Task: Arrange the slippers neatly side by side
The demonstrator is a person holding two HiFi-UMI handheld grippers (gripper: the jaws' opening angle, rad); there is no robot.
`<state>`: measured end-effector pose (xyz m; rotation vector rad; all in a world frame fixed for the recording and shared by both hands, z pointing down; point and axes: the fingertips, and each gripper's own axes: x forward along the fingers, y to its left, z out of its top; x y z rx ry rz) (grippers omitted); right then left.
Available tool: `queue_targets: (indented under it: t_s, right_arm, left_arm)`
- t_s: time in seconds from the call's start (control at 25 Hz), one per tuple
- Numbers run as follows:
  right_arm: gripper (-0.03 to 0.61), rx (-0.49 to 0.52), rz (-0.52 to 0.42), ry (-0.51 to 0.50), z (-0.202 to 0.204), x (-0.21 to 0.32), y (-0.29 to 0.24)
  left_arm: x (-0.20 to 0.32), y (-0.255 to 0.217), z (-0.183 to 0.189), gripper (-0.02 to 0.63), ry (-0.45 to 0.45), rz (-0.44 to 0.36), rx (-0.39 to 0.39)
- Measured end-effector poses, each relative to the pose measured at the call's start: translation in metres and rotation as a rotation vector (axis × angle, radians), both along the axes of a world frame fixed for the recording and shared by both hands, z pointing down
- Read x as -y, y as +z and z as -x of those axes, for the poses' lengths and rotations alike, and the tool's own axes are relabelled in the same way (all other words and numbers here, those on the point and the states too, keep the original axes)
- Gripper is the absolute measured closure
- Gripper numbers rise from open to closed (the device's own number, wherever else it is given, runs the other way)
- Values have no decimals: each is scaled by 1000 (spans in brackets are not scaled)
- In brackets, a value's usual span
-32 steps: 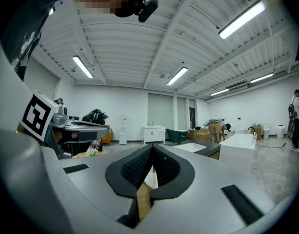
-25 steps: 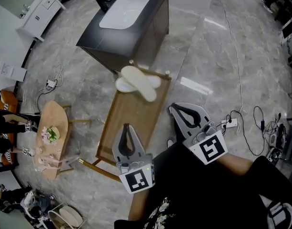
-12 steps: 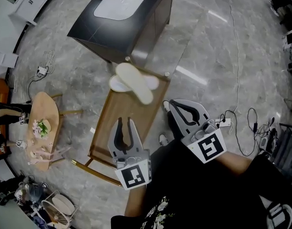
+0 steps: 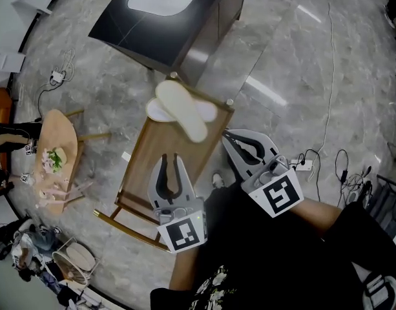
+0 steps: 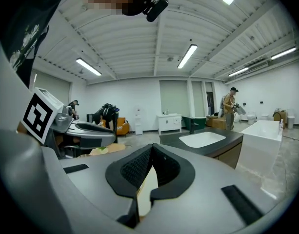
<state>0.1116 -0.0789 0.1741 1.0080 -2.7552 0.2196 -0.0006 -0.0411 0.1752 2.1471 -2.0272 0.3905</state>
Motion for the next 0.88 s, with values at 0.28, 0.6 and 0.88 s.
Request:
queue_targets:
  t_s: [0.28,0.6,0.88]
  right_arm:
    - [580,-9,44,-109,11,26,23]
    - [580,-26,129,-210,18,30,52]
    - [580,-56,158,-233,21,41,86]
  left_arm:
    - [11,13,2,591,-109,32,19]
    - [15,45,5,603,-203,129,17]
    - [16,87,11,603,-245,253,-120]
